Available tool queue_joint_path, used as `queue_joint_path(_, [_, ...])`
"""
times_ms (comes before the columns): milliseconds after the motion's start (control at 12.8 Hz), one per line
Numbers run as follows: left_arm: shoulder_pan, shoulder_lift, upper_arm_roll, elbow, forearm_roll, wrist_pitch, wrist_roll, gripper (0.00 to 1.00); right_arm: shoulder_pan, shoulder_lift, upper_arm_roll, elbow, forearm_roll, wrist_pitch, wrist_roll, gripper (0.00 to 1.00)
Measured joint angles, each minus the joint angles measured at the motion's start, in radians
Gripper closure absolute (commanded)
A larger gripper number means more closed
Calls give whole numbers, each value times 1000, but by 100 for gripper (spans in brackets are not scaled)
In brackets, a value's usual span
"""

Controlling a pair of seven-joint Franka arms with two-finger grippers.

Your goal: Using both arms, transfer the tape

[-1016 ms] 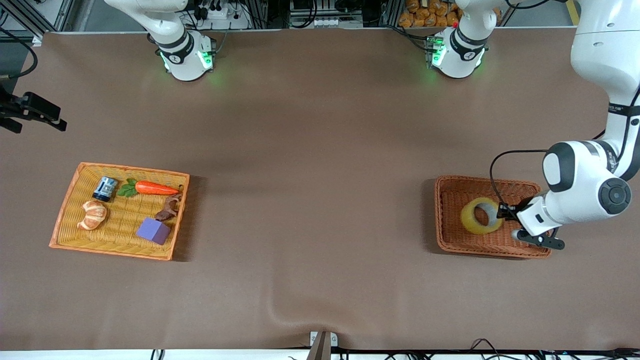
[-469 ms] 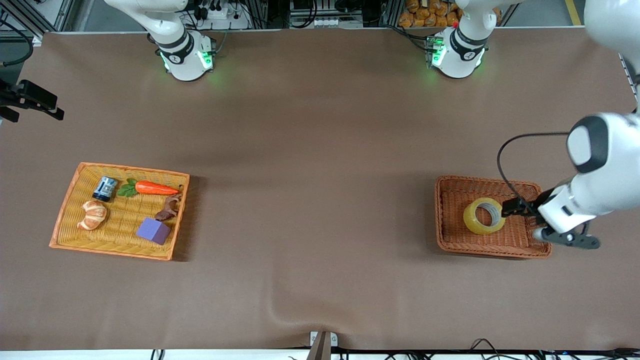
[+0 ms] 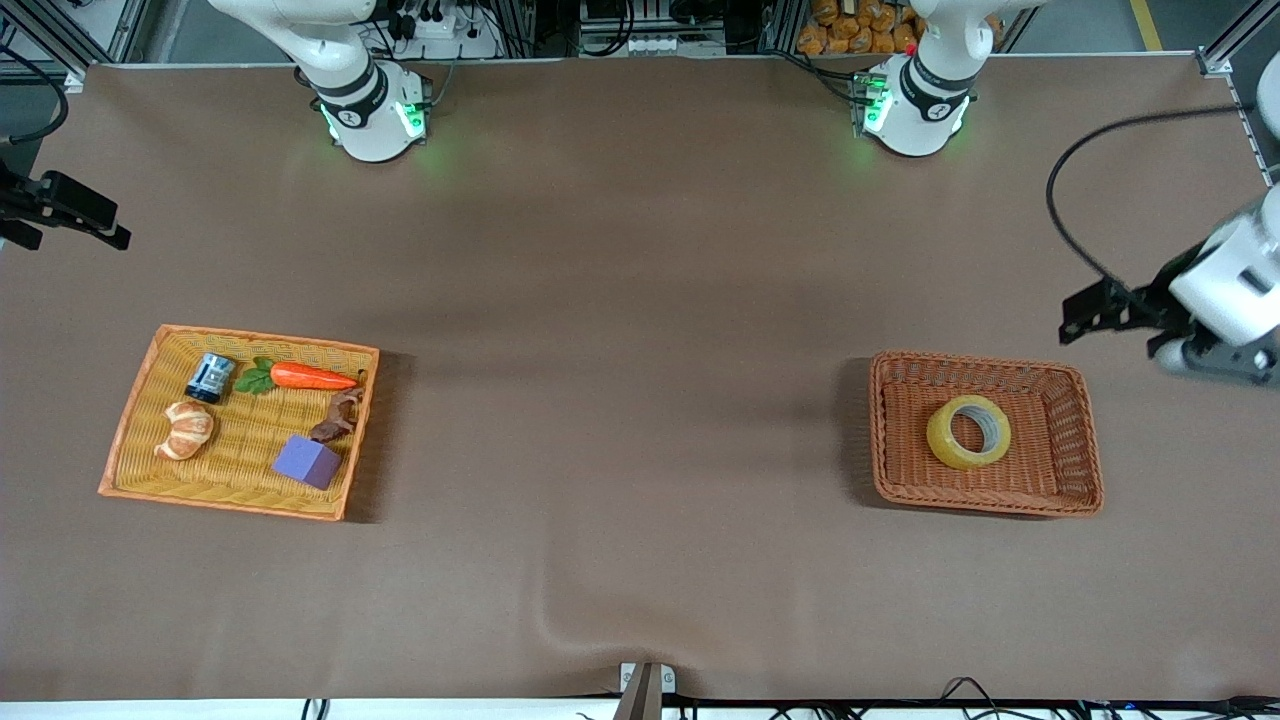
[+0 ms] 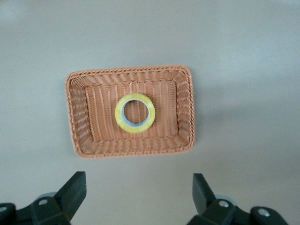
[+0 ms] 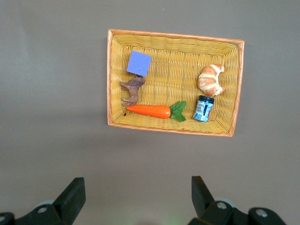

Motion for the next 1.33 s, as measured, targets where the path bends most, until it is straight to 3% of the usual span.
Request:
queue_joint_path(391, [-21, -97, -24, 0, 0, -135, -93, 0, 0, 0, -1, -1, 0, -2, 0, 0])
queue_joint_path(703, [-195, -102, 138, -18, 0, -135, -131, 0, 0, 0, 5, -2, 0, -2, 0, 0])
queue_joint_path(1328, [-196, -163, 166, -89, 0, -117, -132, 0, 0, 0, 5, -5, 0, -12, 0, 0])
